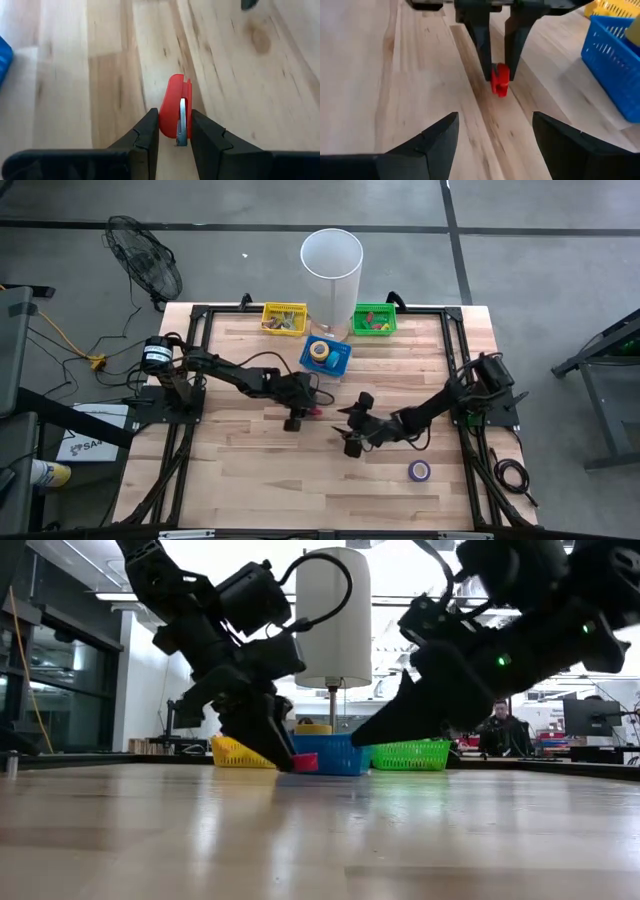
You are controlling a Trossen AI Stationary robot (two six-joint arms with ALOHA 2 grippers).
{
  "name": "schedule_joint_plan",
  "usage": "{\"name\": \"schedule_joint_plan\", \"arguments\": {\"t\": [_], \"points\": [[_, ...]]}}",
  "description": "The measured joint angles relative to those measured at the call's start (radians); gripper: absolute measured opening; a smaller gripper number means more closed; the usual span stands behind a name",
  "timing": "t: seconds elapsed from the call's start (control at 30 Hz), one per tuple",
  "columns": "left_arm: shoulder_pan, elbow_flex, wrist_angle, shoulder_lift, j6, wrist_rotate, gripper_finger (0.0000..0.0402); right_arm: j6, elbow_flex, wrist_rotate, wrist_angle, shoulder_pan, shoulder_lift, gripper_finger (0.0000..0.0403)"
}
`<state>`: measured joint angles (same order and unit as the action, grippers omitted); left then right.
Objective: Pick and place Stapler, Stapler remover, tape
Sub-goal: Put the red stapler into the green basket
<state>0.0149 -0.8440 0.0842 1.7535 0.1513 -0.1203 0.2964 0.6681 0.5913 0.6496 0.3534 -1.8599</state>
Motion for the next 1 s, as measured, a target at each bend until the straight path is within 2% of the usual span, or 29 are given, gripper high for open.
{"name": "schedule_joint_plan", "arguments": {"t": [0.23, 0.53, 0.73, 1.0], "points": [[-0.003, -0.001, 0.078, 0.0, 0.002, 0.008, 0.0082, -0.12, 0.003, -0.003, 0.132, -0.001, -0.076, 0.0246], [-0.003, -0.001, 0.096, -0.001, 0.018, 0.008, 0.0082, -0.193, 0.055, 0.056, 0.135, -0.04, -0.121, 0.0246], [-0.003, -0.001, 0.1, -0.002, 0.019, 0.008, 0.0082, -0.188, 0.058, -0.051, 0.135, -0.096, -0.121, 0.0242], [-0.003, -0.001, 0.099, -0.002, 0.019, 0.009, 0.0082, -0.211, 0.058, -0.109, 0.178, -0.129, -0.121, 0.0209]]}}
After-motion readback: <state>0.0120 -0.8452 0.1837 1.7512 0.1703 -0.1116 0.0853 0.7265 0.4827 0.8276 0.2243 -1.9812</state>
